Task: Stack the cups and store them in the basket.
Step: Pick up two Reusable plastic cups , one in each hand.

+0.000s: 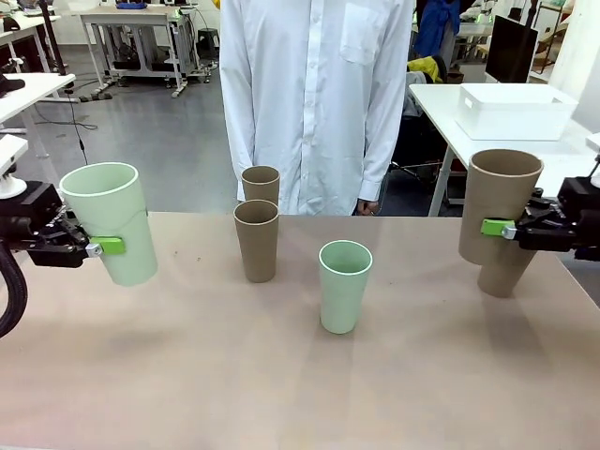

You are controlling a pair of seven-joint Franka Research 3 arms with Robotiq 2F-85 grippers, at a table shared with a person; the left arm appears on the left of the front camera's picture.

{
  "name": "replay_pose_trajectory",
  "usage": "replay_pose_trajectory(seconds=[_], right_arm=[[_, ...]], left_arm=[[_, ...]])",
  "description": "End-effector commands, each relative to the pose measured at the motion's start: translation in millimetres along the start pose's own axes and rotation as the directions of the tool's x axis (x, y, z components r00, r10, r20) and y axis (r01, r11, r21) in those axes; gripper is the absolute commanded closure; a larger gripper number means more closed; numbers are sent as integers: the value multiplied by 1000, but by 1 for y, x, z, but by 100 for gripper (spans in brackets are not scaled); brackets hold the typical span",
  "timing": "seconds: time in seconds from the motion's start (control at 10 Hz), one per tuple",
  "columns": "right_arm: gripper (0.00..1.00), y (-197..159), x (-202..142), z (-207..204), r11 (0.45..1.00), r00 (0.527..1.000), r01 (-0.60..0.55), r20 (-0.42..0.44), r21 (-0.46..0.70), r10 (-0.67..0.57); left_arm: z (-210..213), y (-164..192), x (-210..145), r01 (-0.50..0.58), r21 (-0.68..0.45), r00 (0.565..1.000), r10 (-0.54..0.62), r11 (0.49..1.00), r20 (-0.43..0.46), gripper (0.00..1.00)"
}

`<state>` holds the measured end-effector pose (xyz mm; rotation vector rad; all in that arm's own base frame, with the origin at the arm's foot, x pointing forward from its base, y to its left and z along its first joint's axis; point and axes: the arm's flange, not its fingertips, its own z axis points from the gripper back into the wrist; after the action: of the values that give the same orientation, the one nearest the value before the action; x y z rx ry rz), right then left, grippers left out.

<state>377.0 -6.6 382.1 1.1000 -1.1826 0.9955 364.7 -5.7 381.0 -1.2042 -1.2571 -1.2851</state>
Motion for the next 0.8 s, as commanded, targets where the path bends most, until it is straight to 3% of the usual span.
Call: replay_pose_trajectory(seconds=[0.0,0.7], right_arm=[[15,81,-29,-23,999,998,35,45,-4,-35],[15,112,-35,-14,991,996,36,81,126,-46]], left_arm=[[-9,-4,2,24,26,998,-25,999,52,15],[-22,14,-5,1,-19,999,0,1000,54,15]])
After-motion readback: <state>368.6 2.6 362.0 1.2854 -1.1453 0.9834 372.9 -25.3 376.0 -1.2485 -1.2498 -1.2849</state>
